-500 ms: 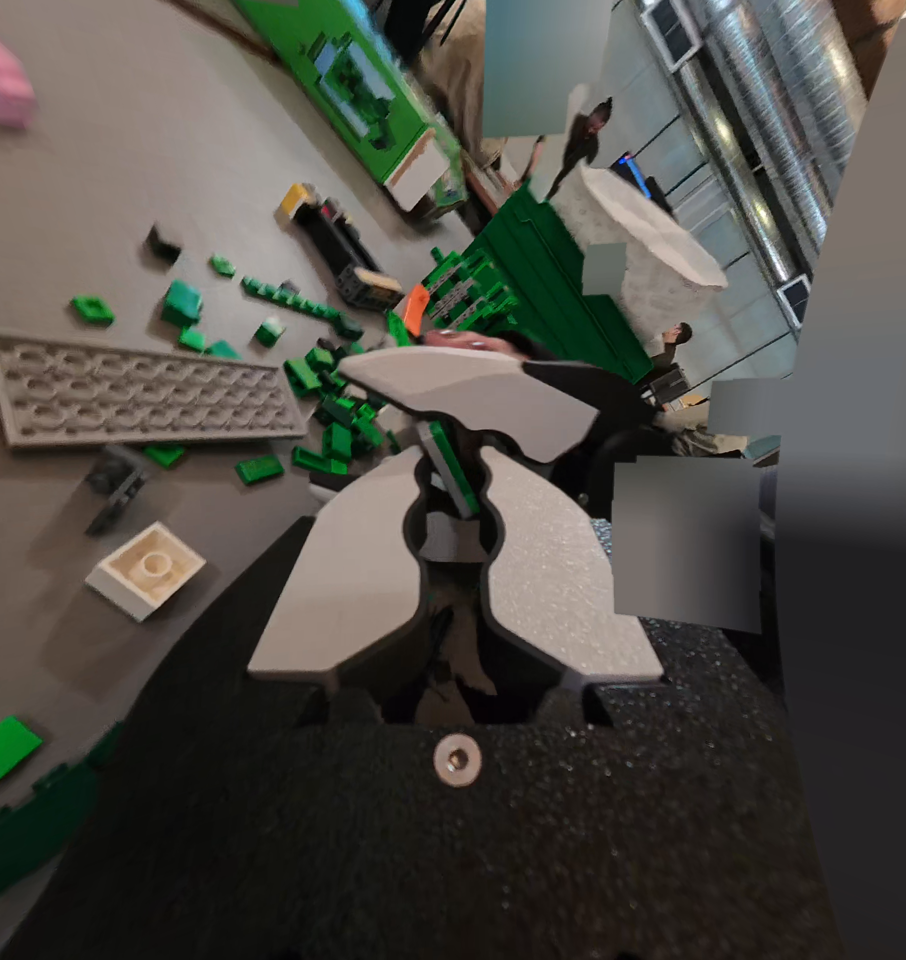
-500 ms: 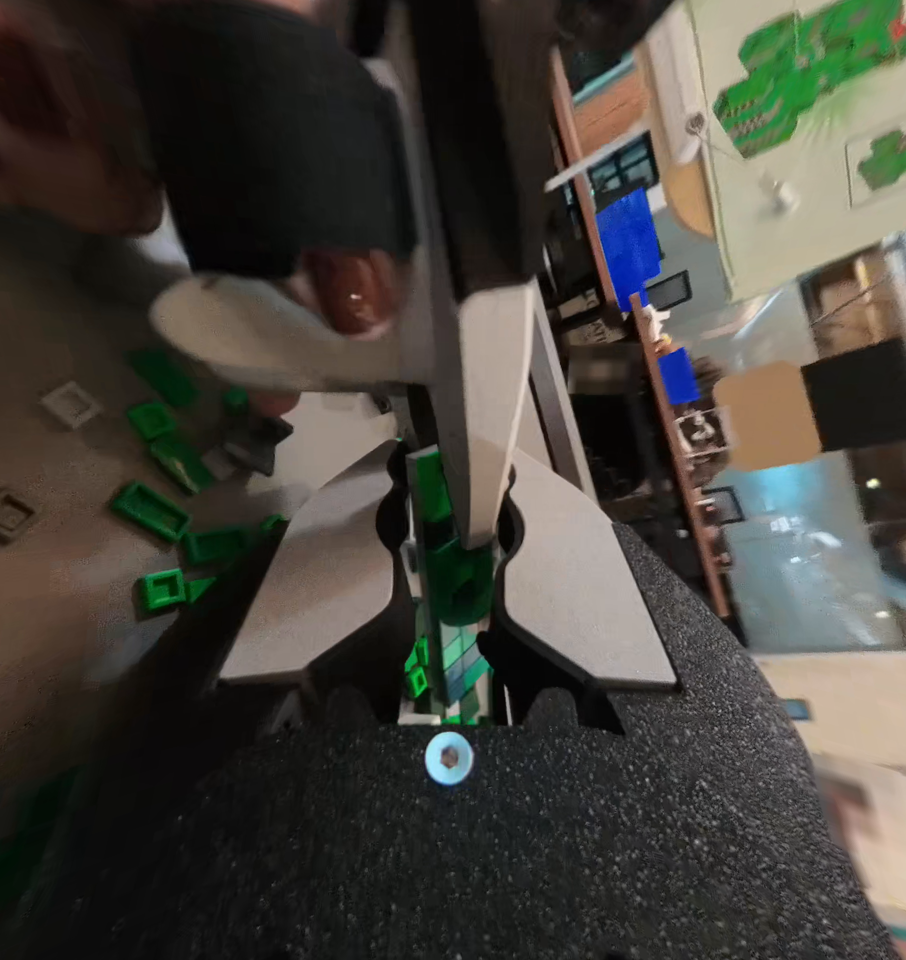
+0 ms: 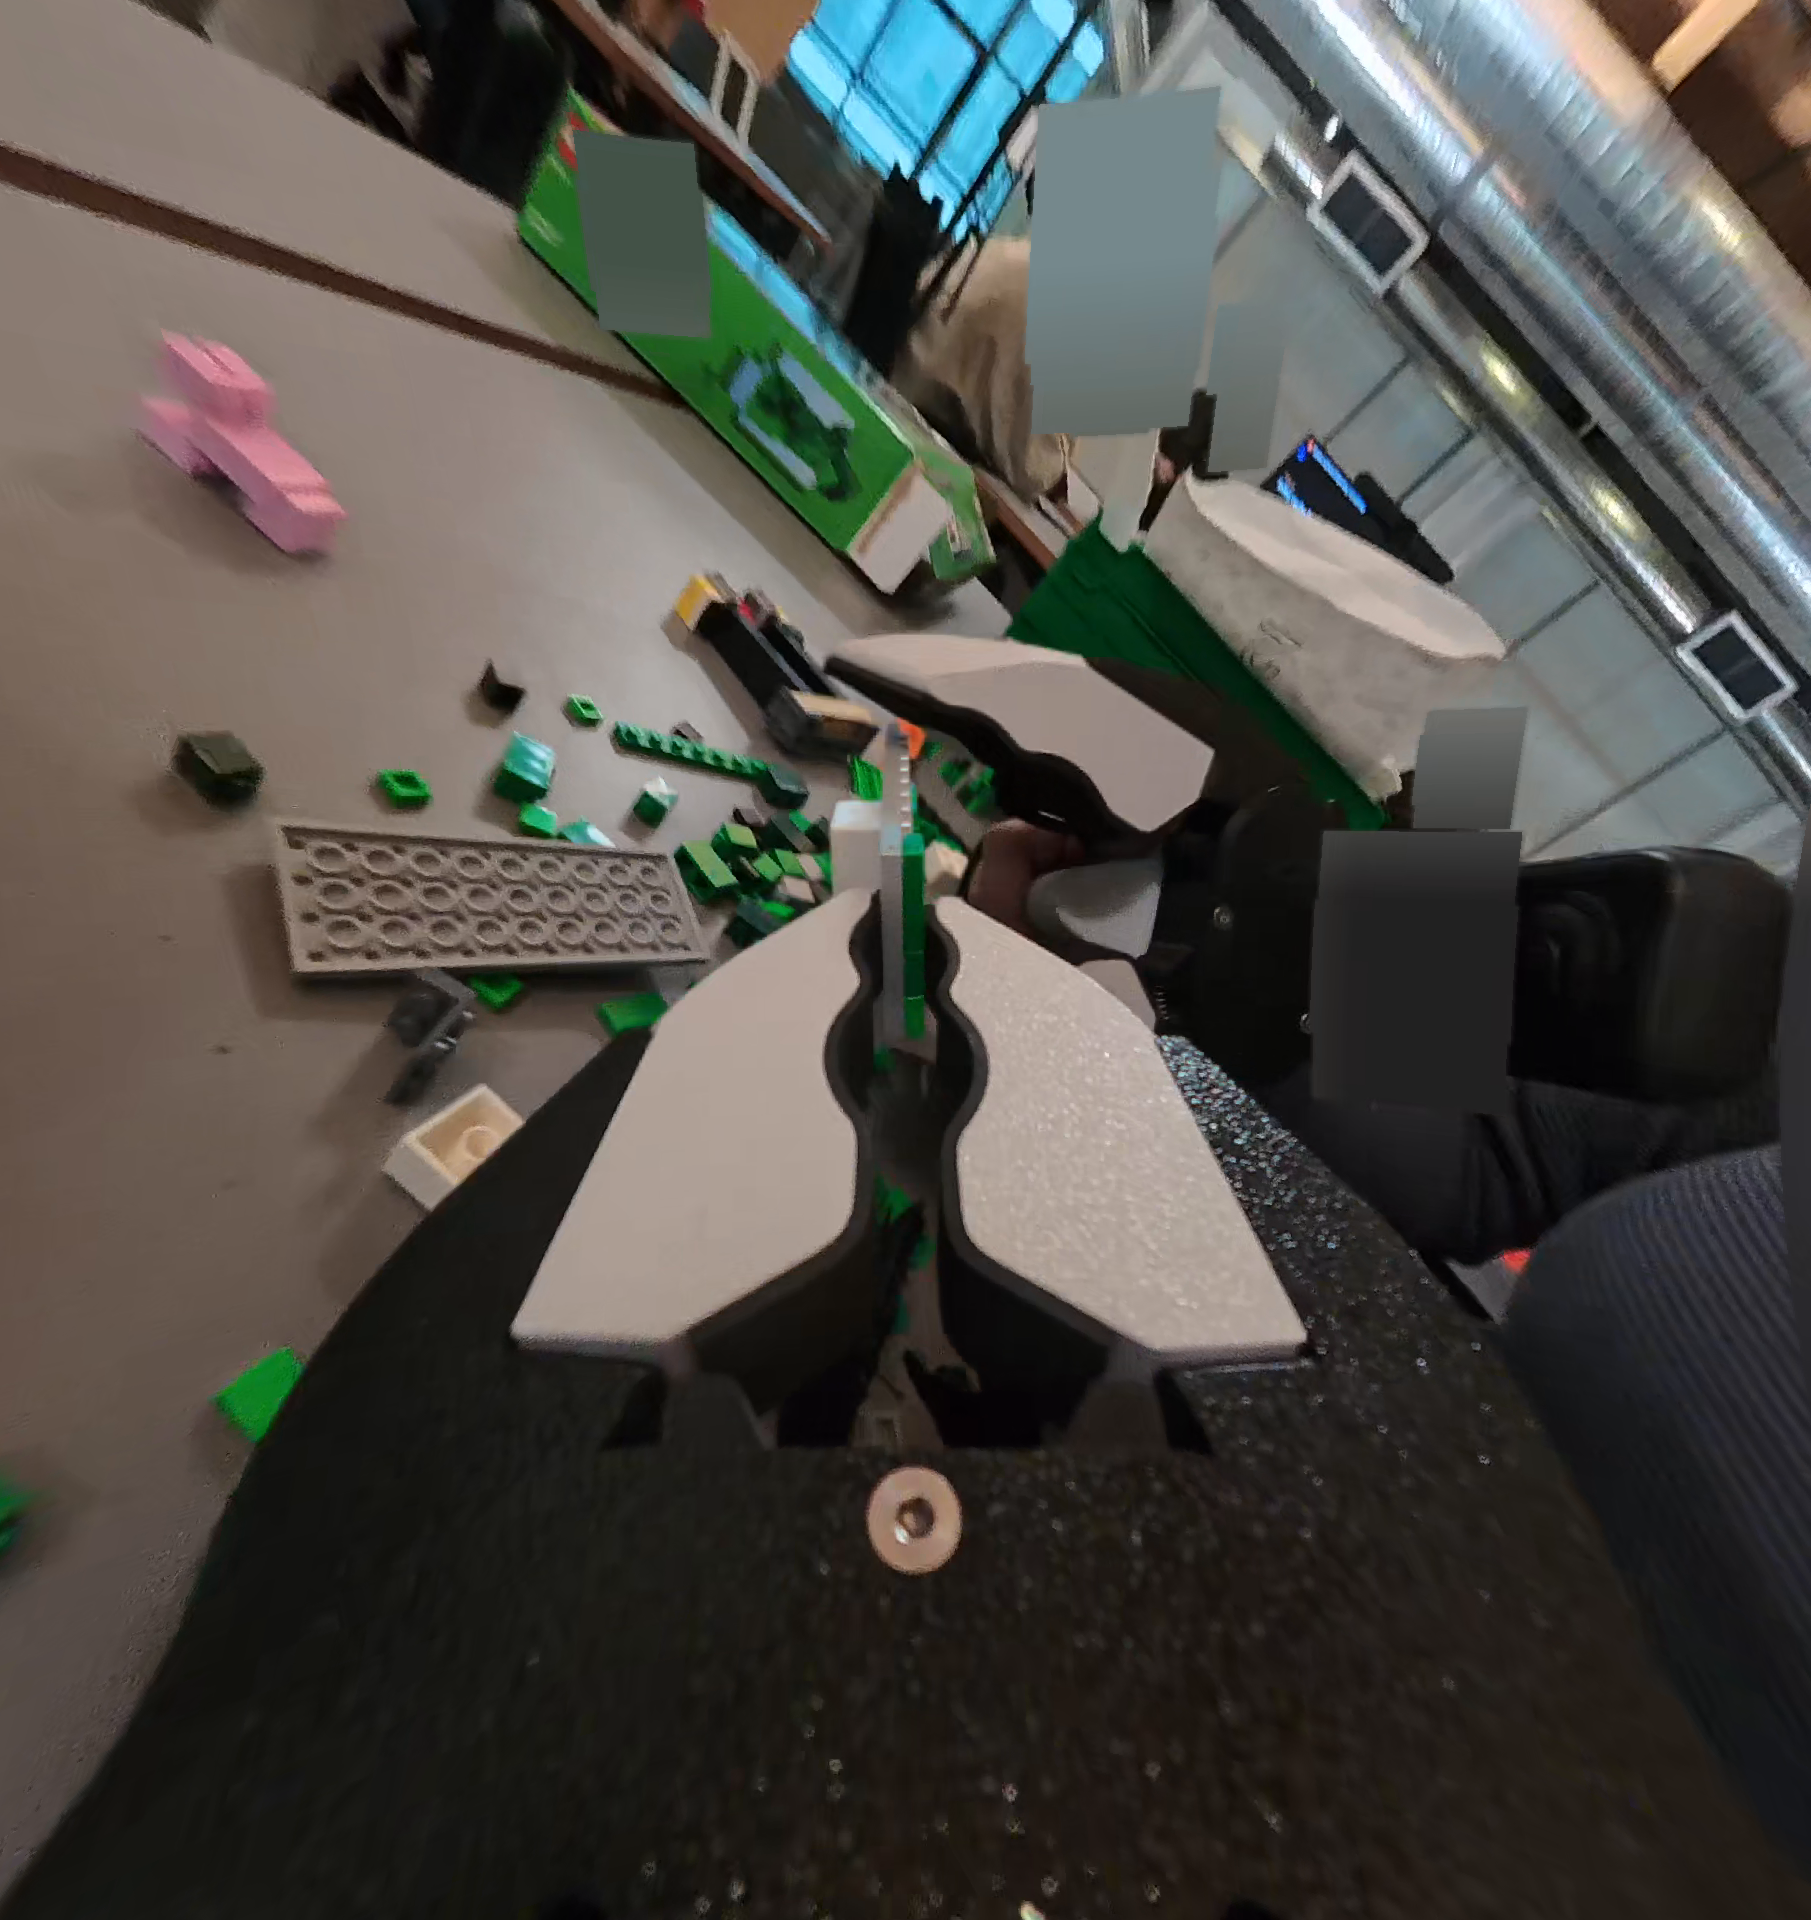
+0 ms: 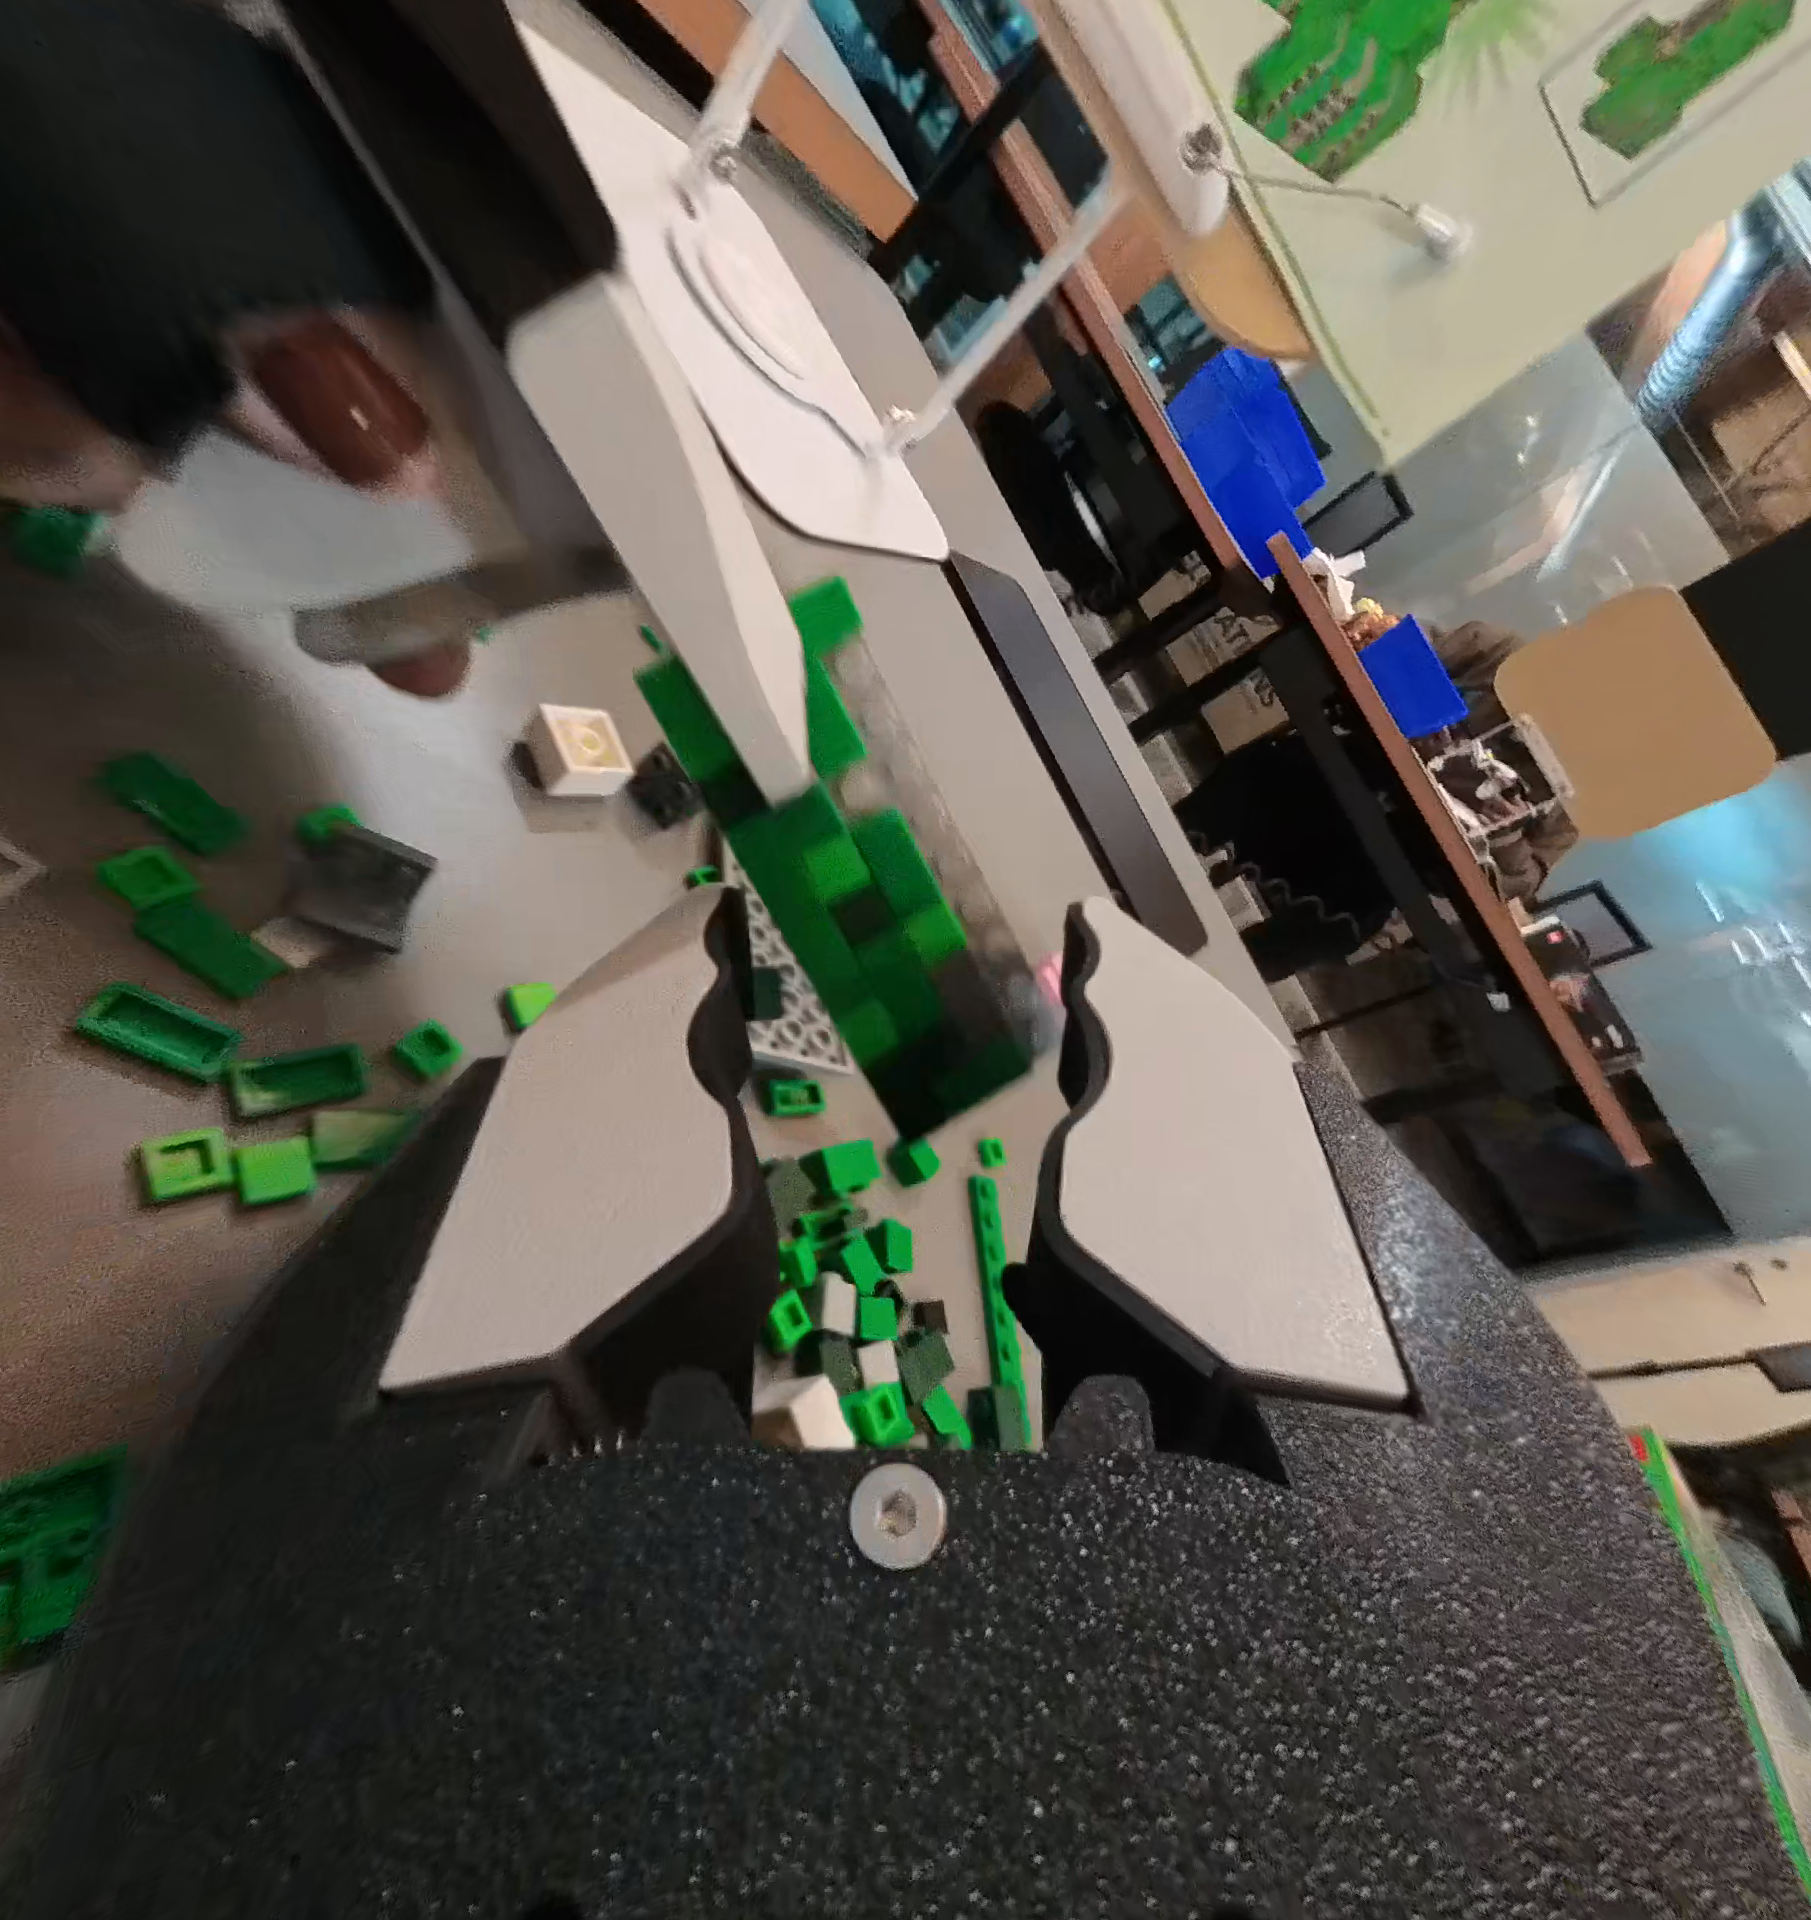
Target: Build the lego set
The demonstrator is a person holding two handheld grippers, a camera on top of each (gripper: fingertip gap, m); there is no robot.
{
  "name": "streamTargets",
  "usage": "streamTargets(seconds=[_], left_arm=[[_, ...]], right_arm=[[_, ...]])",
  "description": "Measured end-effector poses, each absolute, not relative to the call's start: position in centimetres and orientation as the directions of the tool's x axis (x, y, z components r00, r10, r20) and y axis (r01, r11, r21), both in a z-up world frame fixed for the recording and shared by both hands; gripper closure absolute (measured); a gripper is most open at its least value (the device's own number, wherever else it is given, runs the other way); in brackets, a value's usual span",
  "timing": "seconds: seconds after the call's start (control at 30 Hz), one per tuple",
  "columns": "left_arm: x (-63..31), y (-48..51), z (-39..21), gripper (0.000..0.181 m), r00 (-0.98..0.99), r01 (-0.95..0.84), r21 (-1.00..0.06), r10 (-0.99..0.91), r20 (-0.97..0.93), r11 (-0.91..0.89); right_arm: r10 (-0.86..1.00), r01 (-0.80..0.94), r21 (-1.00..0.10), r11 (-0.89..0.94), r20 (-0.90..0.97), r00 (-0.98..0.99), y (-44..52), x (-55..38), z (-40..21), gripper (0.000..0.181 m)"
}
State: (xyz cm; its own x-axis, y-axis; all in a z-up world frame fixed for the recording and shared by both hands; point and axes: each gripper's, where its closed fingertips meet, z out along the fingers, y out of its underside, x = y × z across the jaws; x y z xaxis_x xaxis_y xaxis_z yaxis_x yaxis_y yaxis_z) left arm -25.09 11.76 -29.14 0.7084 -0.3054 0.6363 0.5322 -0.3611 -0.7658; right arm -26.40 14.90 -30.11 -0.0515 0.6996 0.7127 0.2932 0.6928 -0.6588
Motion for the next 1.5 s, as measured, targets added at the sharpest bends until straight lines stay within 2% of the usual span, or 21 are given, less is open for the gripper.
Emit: streamTargets(seconds=[0.1, 0.2, 0.3, 0.37, 0.43, 0.5, 0.63, 0.87, 0.97, 1.07, 1.1, 1.23, 1.33, 1.4, 1.5], left_arm=[[-26.2, 11.6, -28.5, 0.176, 0.698, 0.577, -0.758, -0.297, 0.651, -0.304], [-26.8, 11.4, -27.5, 0.176, 0.676, 0.615, -0.751, -0.330, 0.659, -0.240], [-27.0, 11.0, -26.0, 0.176, 0.618, 0.671, -0.720, -0.402, 0.676, -0.178], [-27.0, 10.7, -25.2, 0.176, 0.577, 0.702, -0.695, -0.448, 0.683, -0.155], [-26.5, 10.5, -24.6, 0.176, 0.531, 0.719, -0.676, -0.500, 0.684, -0.162], [-25.8, 10.3, -23.9, 0.176, 0.495, 0.730, -0.665, -0.548, 0.674, -0.159], [-25.5, 10.2, -23.9, 0.176, 0.543, 0.685, -0.713, -0.549, 0.636, -0.148], [-23.3, 10.3, -25.4, 0.173, 0.626, 0.502, -0.825, -0.549, 0.554, -0.261], [-22.9, 10.6, -26.8, 0.169, 0.660, 0.432, -0.840, -0.519, 0.543, -0.328], [-23.3, 10.3, -26.8, 0.137, 0.677, 0.394, -0.856, -0.524, 0.517, -0.336], [-23.6, 10.2, -26.5, 0.135, 0.685, 0.395, -0.862, -0.523, 0.507, -0.318], [-22.9, 9.6, -26.7, 0.140, 0.731, 0.258, -0.915, -0.556, 0.396, -0.311], [-20.8, 9.0, -26.7, 0.149, 0.654, 0.233, -0.905, -0.632, 0.416, -0.355], [-20.3, 8.9, -27.0, 0.151, 0.619, 0.247, -0.890, -0.645, 0.449, -0.383], [-21.0, 9.1, -26.4, 0.155, 0.605, 0.315, -0.879, -0.638, 0.476, -0.358]], right_arm=[[0.724, 0.293, -0.684, 0.668, 0.689, -0.045, 15.6, -26.2, -30.0, 0.123], [0.815, 0.239, -0.783, 0.574, 0.574, -0.079, 14.8, -26.1, -29.6, 0.124], [0.926, 0.134, -0.920, 0.369, 0.351, -0.141, 13.5, -25.8, -28.0, 0.127], [0.969, 0.069, -0.990, 0.120, 0.101, -0.226, 12.5, -25.5, -26.6, 0.129], [0.940, 0.064, -0.988, -0.140, -0.153, -0.304, 12.1, -25.4, -25.6, 0.131], [0.871, 0.089, -0.947, -0.310, -0.320, -0.373, 12.0, -25.2, -25.1, 0.136], [0.731, 0.091, -0.871, -0.483, -0.458, -0.506, 11.6, -24.5, -23.6, 0.172], [0.739, 0.092, -0.897, -0.432, -0.411, -0.535, 11.7, -24.1, -22.6, 0.174], [0.760, 0.140, -0.929, -0.342, -0.361, -0.541, 11.4, -24.2, -22.9, 0.175], [0.784, 0.251, -0.956, -0.150, -0.270, -0.559, 11.3, -24.1, -24.1, 0.176], [0.775, 0.298, -0.951, -0.079, -0.246, -0.582, 11.0, -23.8, -24.6, 0.176], [0.673, 0.428, -0.898, 0.102, -0.255, -0.695, 8.8, -22.1, -25.5, 0.176], [0.658, 0.454, -0.864, 0.216, -0.215, -0.722, 7.8, -21.8, -26.6, 0.175], [0.658, 0.454, -0.858, 0.241, -0.199, -0.726, 7.4, -21.8, -26.7, 0.175], [0.724, 0.420, -0.889, 0.182, -0.168, -0.669, 8.3, -22.7, -25.8, 0.171]])
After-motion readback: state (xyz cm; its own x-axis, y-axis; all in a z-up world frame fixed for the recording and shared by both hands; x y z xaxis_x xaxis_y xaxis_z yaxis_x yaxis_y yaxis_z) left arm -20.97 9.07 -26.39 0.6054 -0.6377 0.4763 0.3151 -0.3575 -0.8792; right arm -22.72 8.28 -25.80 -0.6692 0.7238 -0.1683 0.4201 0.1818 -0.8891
